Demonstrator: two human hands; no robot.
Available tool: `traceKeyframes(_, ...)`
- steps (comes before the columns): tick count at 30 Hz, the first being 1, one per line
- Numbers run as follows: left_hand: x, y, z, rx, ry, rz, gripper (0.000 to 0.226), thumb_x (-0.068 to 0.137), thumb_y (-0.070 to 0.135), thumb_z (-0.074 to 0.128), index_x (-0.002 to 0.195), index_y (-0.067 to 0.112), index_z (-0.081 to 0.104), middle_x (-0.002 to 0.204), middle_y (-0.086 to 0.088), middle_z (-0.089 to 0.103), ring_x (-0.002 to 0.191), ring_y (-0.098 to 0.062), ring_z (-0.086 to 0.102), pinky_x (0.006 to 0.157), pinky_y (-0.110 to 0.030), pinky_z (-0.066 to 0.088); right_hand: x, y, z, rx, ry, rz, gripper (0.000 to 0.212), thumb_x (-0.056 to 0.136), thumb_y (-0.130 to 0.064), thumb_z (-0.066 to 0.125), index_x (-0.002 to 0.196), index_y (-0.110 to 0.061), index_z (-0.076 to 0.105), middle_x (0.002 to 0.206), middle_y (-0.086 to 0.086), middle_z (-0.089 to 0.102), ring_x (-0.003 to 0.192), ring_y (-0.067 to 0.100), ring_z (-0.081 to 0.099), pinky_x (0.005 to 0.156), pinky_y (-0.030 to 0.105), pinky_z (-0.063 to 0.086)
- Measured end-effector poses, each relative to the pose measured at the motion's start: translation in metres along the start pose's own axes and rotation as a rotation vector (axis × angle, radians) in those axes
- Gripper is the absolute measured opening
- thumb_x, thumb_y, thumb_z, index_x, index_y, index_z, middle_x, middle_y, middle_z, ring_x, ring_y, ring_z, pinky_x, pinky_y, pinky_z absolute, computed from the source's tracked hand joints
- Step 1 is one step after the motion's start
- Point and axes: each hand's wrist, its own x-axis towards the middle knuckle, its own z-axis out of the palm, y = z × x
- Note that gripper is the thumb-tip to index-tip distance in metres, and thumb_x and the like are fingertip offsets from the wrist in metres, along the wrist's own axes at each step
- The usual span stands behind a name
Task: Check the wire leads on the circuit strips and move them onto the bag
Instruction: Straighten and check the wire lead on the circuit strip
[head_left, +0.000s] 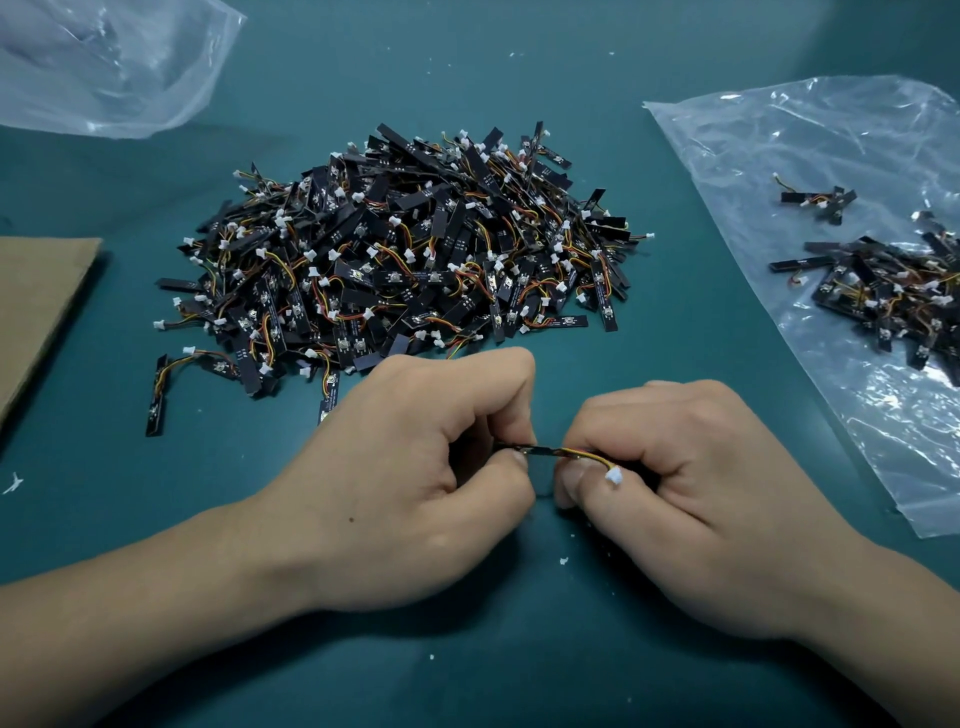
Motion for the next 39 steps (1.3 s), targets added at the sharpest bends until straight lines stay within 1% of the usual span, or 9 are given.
traceKeyframes(3,0.0000,-0.0001,-0.0006,0.013,-0.011,0.004,0.037,0.076,0.012,0.062,0.077,0.040,0.038,0.067,0.016,0.050,0.059,-0.008,0.047,0.059,-0.025,0.039,-0.0001,0.0002,-0.0001,0.002,-0.005,-0.006,0.036,0.089,-0.034,0.045,0.065,-0.011,0.059,0.060,0.003,0.051,0.060,0.025,0.049,0.058,0.044,0.043)
traceKeyframes(9,-0.0001,-0.0005,-0.0003,0.035,-0.024,-0.004,0.027,0.075,0.010,0.061,0.075,0.030,0.044,0.063,0.010,0.051,0.057,-0.015,0.047,0.057,-0.029,0.038,0.0005,-0.0010,-0.0002,0.001,-0.007,-0.033,0.037,0.087,-0.034,0.043,0.064,-0.012,0.061,0.060,0.000,0.051,0.060,0.023,0.050,0.060,0.044,0.043)
traceKeyframes(14,0.0003,-0.0014,0.0002,0.041,-0.016,-0.019,0.025,0.076,0.012,0.061,0.074,0.030,0.044,0.063,0.015,0.046,0.057,-0.011,0.044,0.058,-0.026,0.036,0.0005,-0.0015,0.0009,-0.012,0.012,-0.041,0.038,0.087,-0.033,0.042,0.062,-0.009,0.057,0.059,0.000,0.047,0.059,0.025,0.047,0.058,0.045,0.041)
traceKeyframes(16,-0.0001,-0.0023,-0.0002,0.012,-0.013,-0.034,0.022,0.077,0.011,0.060,0.071,0.026,0.044,0.061,0.011,0.049,0.056,-0.014,0.047,0.055,-0.028,0.037,0.0001,-0.0016,0.0015,-0.014,0.025,-0.033,0.037,0.087,-0.033,0.043,0.062,-0.008,0.054,0.058,0.001,0.045,0.058,0.025,0.046,0.057,0.045,0.041)
traceKeyframes(19,0.0003,-0.0046,-0.0018,-0.038,-0.036,-0.027,0.015,0.075,0.008,0.059,0.070,0.018,0.050,0.059,0.000,0.052,0.056,-0.021,0.050,0.051,-0.036,0.040,-0.0005,-0.0018,0.0020,-0.023,0.022,-0.030,0.037,0.088,-0.033,0.044,0.062,-0.010,0.056,0.059,0.001,0.046,0.058,0.025,0.047,0.058,0.045,0.042)
traceKeyframes(30,-0.0005,-0.0069,-0.0023,-0.075,-0.066,0.006,0.013,0.073,0.008,0.060,0.069,0.017,0.051,0.059,-0.004,0.052,0.057,-0.025,0.049,0.052,-0.040,0.039,-0.0009,-0.0012,0.0023,-0.041,0.023,-0.048,0.031,0.088,-0.033,0.047,0.062,-0.016,0.052,0.060,-0.004,0.046,0.059,0.022,0.046,0.059,0.045,0.042)
traceKeyframes(32,-0.0008,-0.0069,-0.0024,-0.088,-0.067,0.008,0.011,0.074,0.011,0.059,0.069,0.017,0.051,0.059,-0.004,0.052,0.057,-0.025,0.050,0.052,-0.040,0.040,-0.0008,-0.0009,0.0023,-0.047,0.016,-0.045,0.033,0.088,-0.034,0.046,0.063,-0.014,0.055,0.060,-0.003,0.047,0.060,0.023,0.047,0.059,0.045,0.042)
traceKeyframes(34,-0.0010,-0.0072,-0.0025,-0.087,-0.072,0.013,0.010,0.076,0.015,0.057,0.070,0.017,0.050,0.060,-0.004,0.052,0.058,-0.025,0.051,0.053,-0.041,0.040,-0.0010,-0.0012,0.0022,-0.050,0.020,-0.048,0.033,0.088,-0.034,0.046,0.062,-0.014,0.052,0.060,-0.003,0.046,0.059,0.023,0.046,0.059,0.045,0.042)
traceKeyframes(39,-0.0006,-0.0064,-0.0022,-0.088,-0.077,0.017,0.009,0.077,0.017,0.056,0.070,0.018,0.050,0.058,-0.003,0.051,0.056,-0.024,0.049,0.051,-0.039,0.039,-0.0010,-0.0017,0.0018,-0.050,0.024,-0.049,0.033,0.088,-0.033,0.046,0.062,-0.015,0.051,0.060,-0.005,0.044,0.059,0.022,0.045,0.059,0.045,0.041)
